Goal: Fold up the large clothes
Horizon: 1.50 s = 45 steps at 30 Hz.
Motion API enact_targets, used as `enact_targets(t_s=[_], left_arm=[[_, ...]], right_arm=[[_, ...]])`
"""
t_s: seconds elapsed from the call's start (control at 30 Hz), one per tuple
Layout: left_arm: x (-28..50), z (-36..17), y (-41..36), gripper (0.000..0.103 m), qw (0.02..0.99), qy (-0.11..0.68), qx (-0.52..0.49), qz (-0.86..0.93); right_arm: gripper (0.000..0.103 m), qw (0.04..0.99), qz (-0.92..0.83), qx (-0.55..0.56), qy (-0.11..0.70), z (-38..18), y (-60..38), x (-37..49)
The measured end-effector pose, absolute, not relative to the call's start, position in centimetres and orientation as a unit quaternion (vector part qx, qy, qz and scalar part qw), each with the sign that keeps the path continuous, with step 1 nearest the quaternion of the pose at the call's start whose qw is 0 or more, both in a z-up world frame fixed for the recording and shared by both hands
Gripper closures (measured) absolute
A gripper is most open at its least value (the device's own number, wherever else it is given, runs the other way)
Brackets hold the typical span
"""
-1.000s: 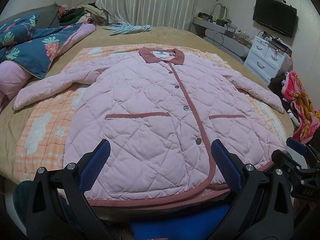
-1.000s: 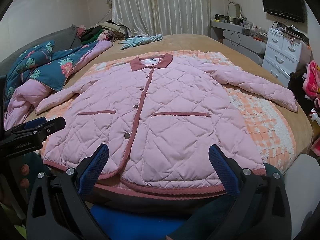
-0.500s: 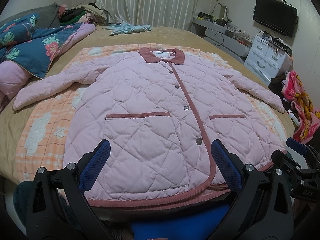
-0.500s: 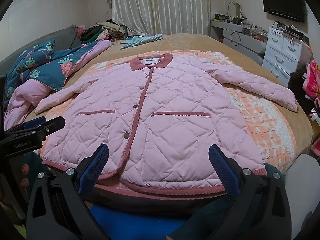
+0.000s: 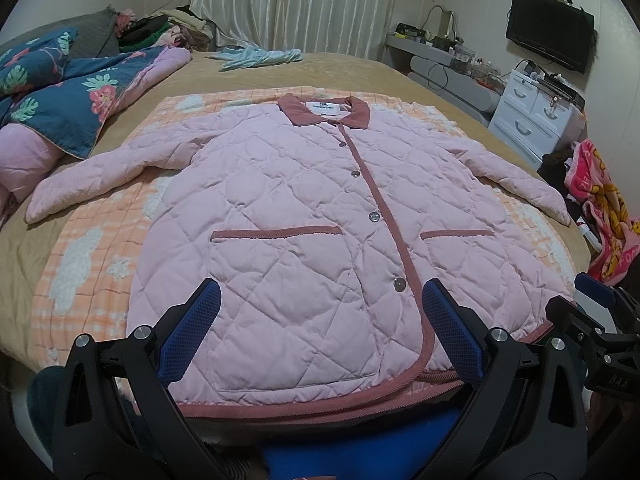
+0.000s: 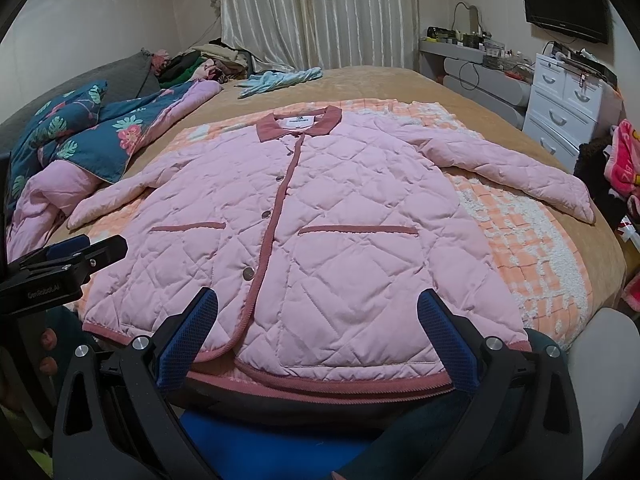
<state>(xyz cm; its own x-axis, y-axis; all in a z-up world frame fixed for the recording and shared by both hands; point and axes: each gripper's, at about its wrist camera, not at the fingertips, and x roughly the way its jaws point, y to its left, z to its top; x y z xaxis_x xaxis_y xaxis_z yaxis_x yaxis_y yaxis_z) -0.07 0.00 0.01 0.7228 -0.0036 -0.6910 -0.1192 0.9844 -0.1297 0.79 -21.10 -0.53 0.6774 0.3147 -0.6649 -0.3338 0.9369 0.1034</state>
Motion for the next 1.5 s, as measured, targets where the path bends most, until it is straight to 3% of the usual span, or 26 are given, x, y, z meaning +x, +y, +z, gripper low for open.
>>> enact_targets(t_s=[0.7,1.5], left_arm=[[4.3,0.2,1.0,0.009,0.918,0.385,-0.088,0.03],[13.2,4.7,2.6,0.009,0.92,0.371,-0.122,0.033]], right_arm=[[0.004,0.913,0.18,-0.032,0.364,1.3,-19.3,4.9],[0.004,0.921,0.185,-0.024,0.342,6.1,-17.4,14.3]])
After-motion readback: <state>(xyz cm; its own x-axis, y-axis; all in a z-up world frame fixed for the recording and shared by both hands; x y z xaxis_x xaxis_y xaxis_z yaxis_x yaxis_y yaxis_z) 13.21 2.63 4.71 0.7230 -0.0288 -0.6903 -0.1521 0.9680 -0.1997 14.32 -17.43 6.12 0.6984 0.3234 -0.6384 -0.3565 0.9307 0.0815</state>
